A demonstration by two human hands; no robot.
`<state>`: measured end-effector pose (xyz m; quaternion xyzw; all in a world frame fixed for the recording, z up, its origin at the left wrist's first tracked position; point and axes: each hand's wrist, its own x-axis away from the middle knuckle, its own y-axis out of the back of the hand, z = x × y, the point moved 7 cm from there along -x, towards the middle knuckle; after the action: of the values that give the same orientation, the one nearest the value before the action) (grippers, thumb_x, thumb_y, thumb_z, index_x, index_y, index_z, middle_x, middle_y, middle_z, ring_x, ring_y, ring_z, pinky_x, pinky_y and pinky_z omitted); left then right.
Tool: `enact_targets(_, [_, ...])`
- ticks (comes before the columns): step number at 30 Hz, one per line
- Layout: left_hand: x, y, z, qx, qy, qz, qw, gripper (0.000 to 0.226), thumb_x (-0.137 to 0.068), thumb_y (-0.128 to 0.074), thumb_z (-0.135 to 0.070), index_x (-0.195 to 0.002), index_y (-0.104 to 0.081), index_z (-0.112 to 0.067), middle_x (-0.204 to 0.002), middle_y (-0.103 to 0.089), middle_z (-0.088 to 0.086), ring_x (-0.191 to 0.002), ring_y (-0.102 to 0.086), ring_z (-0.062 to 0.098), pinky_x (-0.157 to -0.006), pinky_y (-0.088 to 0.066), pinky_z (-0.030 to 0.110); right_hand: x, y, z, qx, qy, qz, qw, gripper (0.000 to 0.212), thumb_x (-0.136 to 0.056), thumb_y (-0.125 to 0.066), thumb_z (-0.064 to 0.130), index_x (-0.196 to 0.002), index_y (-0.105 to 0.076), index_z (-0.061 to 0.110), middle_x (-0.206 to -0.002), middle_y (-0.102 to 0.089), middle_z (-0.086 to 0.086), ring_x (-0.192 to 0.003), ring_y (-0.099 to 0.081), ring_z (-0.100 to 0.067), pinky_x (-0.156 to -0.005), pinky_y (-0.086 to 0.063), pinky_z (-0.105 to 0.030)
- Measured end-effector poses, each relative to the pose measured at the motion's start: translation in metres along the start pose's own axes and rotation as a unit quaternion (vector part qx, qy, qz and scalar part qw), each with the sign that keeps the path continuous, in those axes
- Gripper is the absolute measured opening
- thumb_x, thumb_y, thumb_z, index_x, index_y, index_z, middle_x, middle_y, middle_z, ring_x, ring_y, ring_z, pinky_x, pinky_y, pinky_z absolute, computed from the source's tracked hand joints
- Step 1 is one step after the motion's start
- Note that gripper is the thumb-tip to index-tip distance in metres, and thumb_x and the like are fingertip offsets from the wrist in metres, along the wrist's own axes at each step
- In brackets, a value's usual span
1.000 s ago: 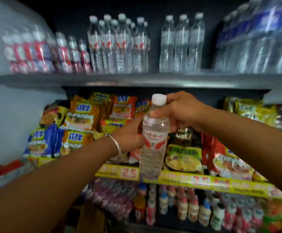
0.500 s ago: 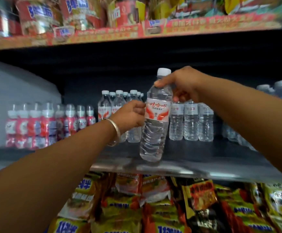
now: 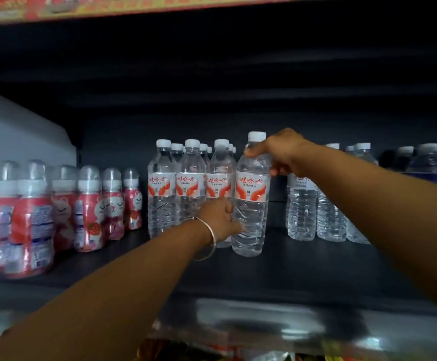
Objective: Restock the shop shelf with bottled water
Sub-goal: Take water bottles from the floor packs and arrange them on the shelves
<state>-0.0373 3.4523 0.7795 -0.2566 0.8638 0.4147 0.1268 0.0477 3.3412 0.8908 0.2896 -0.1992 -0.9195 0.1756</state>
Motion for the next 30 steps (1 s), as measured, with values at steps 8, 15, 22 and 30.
enact_targets(8, [-0.030, -0.013, 0.015, -0.044, 0.011, -0.045, 0.998, 0.021, -0.082, -0.068, -0.012, -0.092, -0.058, 0.003, -0.094, -0.066, 0.026, -0.089, -0.066, 0.038, -0.081, -0.055, 0.047, -0.032, -0.011, -0.016, 0.001, -0.011, -0.003, 1.000, 0.031, -0.076, -0.076, 0.030, -0.088, -0.056, 0.008, -0.086, -0.064, -0.011, -0.045, -0.048, -0.014, -0.041, -0.037, -0.023])
enact_targets(15, [-0.042, -0.019, 0.019, -0.096, 0.004, -0.059, 0.994, 0.023, -0.081, -0.068, -0.018, -0.089, -0.061, 0.002, -0.088, -0.067, 0.023, -0.085, -0.067, 0.039, -0.076, -0.057, 0.049, -0.042, -0.016, -0.024, 0.013, -0.017, -0.012, 1.000, 0.043, -0.079, -0.073, 0.033, -0.107, -0.057, 0.004, -0.089, -0.059, -0.009, -0.049, -0.051, -0.012, -0.038, -0.038, -0.021])
enact_targets(22, [-0.042, -0.020, 0.020, -0.104, 0.010, -0.062, 0.993, 0.021, -0.082, -0.067, -0.016, -0.089, -0.059, 0.002, -0.087, -0.067, 0.024, -0.083, -0.067, 0.039, -0.075, -0.057, 0.050, -0.039, -0.019, -0.027, 0.012, -0.006, -0.033, 0.999, 0.047, -0.080, -0.071, 0.039, -0.111, -0.059, 0.005, -0.087, -0.061, -0.007, -0.051, -0.051, -0.009, -0.040, -0.038, -0.020])
enact_targets(30, [-0.023, -0.013, 0.009, -0.091, 0.039, -0.016, 0.995, 0.019, -0.086, -0.062, -0.013, -0.092, -0.060, 0.005, -0.092, -0.067, 0.024, -0.087, -0.067, 0.036, -0.080, -0.055, 0.048, -0.007, -0.011, -0.035, -0.005, 0.008, -0.046, 0.999, 0.044, -0.088, -0.064, 0.035, -0.113, -0.056, 0.000, -0.104, -0.065, -0.017, -0.080, -0.070, -0.027, -0.075, -0.059, -0.039])
